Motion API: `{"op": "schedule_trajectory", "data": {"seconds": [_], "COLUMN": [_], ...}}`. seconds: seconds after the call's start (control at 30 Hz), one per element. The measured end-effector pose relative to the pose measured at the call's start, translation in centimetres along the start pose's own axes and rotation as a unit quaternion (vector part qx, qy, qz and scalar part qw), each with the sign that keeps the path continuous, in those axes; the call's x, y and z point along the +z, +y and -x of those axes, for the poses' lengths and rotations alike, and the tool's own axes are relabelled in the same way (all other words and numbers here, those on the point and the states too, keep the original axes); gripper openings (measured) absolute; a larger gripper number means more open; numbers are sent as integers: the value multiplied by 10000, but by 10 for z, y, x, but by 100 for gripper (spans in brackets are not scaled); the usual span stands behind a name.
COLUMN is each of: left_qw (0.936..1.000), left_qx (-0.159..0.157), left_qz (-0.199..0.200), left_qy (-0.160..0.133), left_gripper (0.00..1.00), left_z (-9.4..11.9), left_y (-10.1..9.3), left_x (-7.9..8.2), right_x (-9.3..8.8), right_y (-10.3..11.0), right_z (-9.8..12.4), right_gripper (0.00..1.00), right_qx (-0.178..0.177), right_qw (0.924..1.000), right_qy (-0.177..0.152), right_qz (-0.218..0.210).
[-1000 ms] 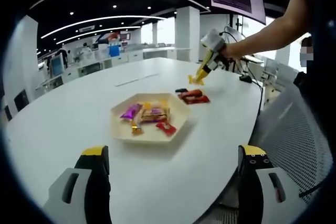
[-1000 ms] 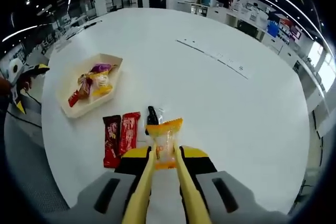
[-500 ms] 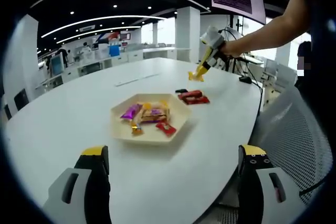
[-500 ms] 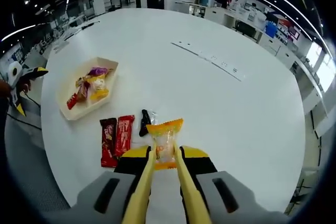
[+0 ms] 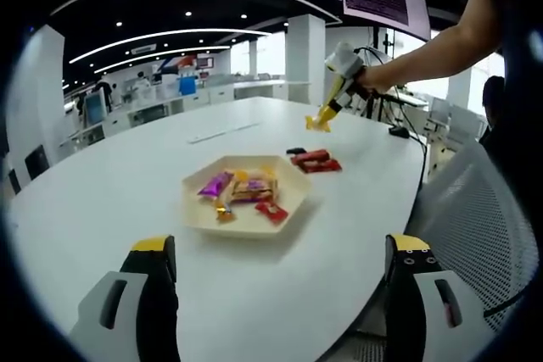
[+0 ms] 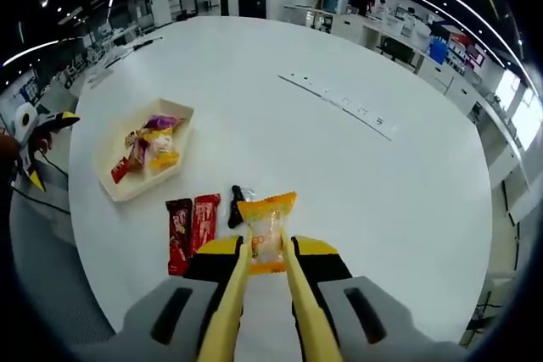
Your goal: Place the target food into the container with the food tongs after gripping and lifting it, then release it inside without dropping or visibly crushing the food.
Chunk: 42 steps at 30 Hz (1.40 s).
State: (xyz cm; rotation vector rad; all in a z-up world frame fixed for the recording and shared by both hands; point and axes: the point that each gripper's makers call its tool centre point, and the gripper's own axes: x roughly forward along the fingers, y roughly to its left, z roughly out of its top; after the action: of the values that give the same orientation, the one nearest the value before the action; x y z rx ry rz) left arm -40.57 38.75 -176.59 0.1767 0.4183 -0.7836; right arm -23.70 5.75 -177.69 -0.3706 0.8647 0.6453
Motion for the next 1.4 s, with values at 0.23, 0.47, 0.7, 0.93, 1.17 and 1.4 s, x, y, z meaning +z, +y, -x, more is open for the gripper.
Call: {"op": "schedule_trajectory", "data": {"seconds": [0.23,0.47,0.7,0.93,1.17,1.4], "left_qw": [10000,9999,9999,9998,9998,9998], "left_qx": [12,62,62,78,75,74], "left_qz": [-15,-14,-80,-118,-80,-66], "left_qy": [-9,-81,-106,-101,-175,-168], "left_gripper": [100,100,99,99,99,99], "left_z": [0,2,1,2,2,2], "left_y": [0,2,2,2,2,2], "left_x": [1,4,4,5,7,8], "right_x": [10,32,48,69,84,95], "right_y": [3,18,31,53,75,96], "right_z": [1,1,-1,-6,-13,-15], "right_gripper": [21,21,21,21,22,22], "right_qx": [-53,6,73,204,380,490], "right_qw": [10000,9997,9993,9985,9974,9962], "right_qy": [10,-67,-108,-170,-159,-184], "right_qz": [50,219,348,489,588,698]}}
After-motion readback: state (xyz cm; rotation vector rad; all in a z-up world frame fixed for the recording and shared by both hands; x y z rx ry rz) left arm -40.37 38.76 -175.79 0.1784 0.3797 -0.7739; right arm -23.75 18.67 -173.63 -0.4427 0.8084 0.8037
